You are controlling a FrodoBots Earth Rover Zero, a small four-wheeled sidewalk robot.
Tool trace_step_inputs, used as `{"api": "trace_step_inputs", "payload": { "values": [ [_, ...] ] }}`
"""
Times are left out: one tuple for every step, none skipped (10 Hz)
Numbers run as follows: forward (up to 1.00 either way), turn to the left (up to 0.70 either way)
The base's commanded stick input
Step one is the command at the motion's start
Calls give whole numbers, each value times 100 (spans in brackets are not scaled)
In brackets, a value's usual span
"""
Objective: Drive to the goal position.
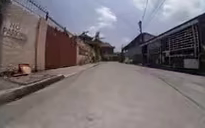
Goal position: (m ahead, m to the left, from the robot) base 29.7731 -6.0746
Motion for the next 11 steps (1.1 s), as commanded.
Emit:
{"api": "trace_step_inputs", "payload": {
  "values": [
    [90,0],
    [90,0],
    [90,0],
    [90,0],
    [90,0],
    [90,0],
    [90,-6],
    [90,-13],
    [90,-16],
    [90,-25],
    [90,-30]
  ]
}}
